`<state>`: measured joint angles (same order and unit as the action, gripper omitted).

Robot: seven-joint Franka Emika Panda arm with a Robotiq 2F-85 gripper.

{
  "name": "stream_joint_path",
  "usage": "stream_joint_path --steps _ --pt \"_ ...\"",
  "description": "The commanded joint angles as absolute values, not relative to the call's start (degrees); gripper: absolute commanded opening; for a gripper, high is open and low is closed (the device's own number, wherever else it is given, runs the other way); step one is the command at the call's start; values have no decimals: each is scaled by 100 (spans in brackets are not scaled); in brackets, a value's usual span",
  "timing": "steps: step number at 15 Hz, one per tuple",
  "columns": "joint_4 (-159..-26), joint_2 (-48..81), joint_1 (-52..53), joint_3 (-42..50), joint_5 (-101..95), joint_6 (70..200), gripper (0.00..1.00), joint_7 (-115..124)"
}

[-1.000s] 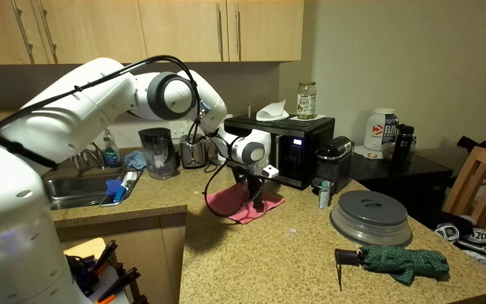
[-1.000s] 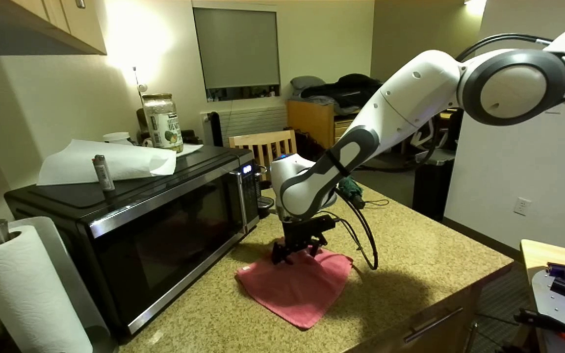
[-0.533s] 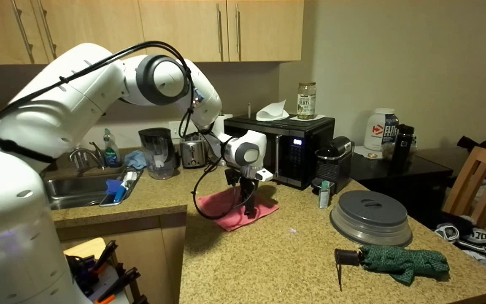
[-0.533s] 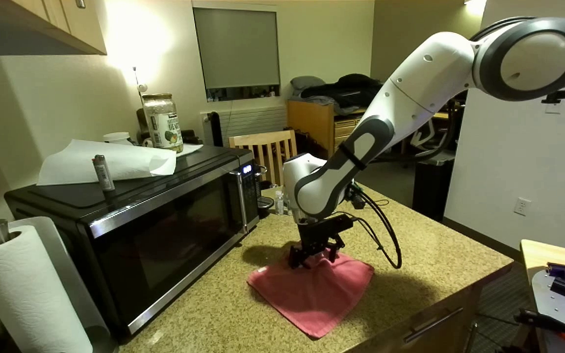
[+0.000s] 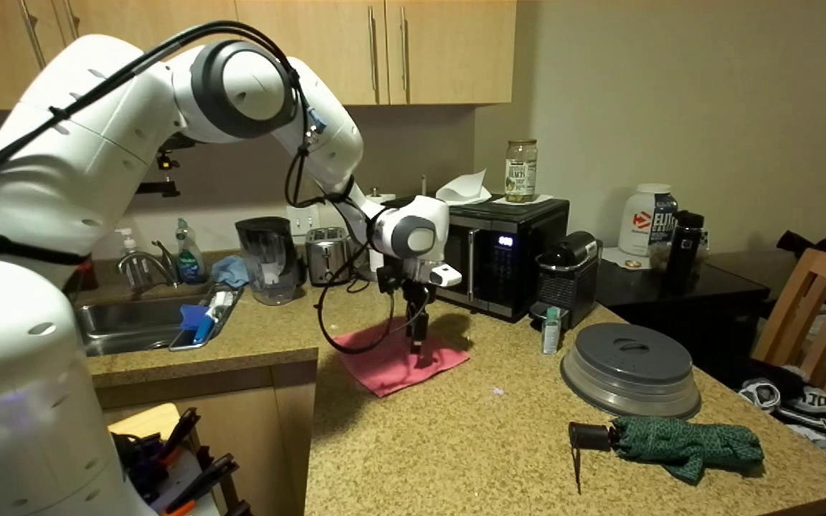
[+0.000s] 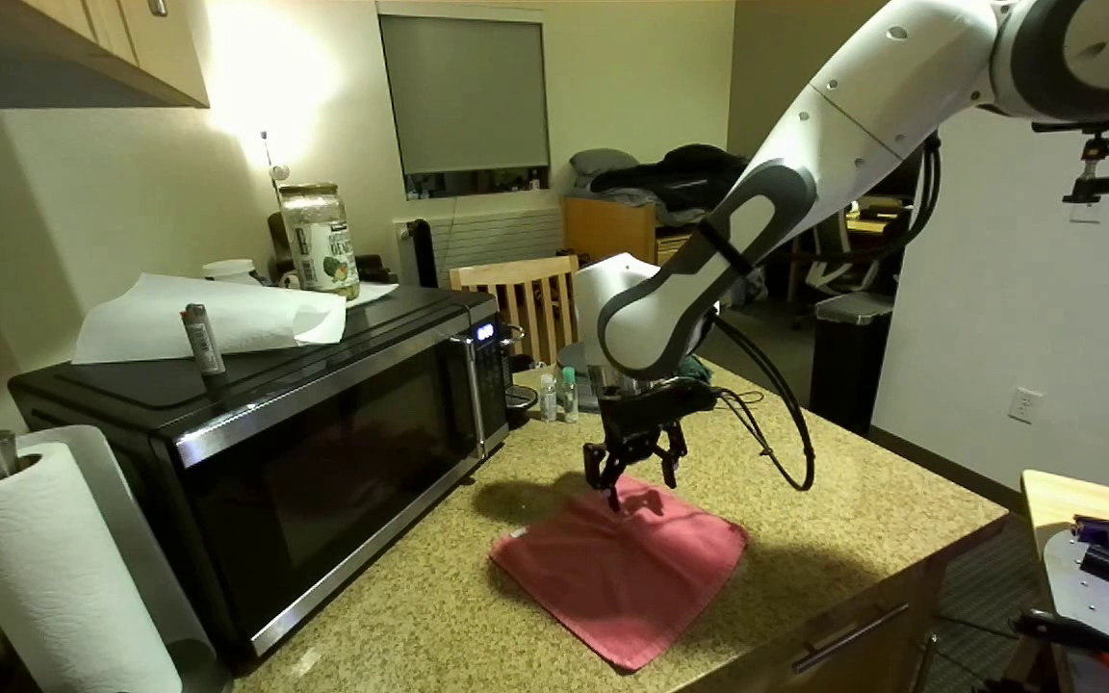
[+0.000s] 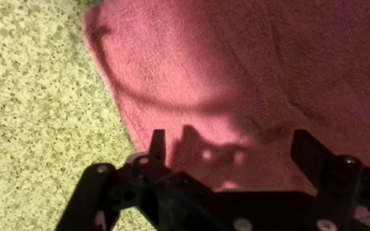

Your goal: Spread the cloth on the table

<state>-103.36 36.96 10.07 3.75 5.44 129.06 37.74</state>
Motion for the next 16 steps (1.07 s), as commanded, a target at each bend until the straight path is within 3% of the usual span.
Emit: stream_joint_path --steps 1,16 --pt "-10935 3068 1058 401 492 12928 100 3919" --pt "-12381 1859 938 245 656 13464 100 3935"
